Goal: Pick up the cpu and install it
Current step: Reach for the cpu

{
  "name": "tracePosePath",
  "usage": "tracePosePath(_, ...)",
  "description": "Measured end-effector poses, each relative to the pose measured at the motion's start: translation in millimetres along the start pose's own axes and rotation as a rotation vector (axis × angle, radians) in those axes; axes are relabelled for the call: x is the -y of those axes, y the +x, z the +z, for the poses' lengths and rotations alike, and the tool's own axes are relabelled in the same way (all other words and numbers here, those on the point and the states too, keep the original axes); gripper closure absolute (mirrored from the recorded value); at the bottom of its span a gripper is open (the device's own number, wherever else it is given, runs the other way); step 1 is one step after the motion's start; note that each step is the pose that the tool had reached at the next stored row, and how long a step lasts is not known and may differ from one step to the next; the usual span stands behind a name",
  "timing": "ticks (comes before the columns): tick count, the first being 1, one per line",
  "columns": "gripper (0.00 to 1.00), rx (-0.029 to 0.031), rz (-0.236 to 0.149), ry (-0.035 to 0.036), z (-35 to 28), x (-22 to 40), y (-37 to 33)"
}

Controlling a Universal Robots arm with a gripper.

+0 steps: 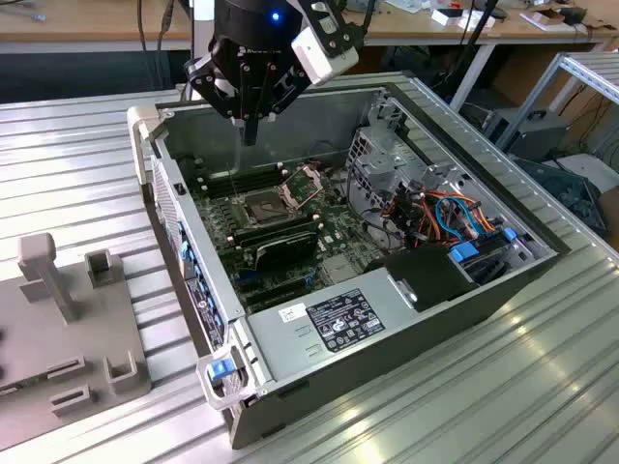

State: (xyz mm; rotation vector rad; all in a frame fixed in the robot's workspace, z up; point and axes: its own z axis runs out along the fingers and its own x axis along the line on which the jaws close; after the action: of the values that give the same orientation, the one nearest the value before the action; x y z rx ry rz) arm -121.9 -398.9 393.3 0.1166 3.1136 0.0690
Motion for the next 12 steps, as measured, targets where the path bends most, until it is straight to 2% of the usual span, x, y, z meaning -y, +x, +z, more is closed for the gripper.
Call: tracePosePath(12,0.89,0.0,0.0,0.0001,0.0,0.0,0.0)
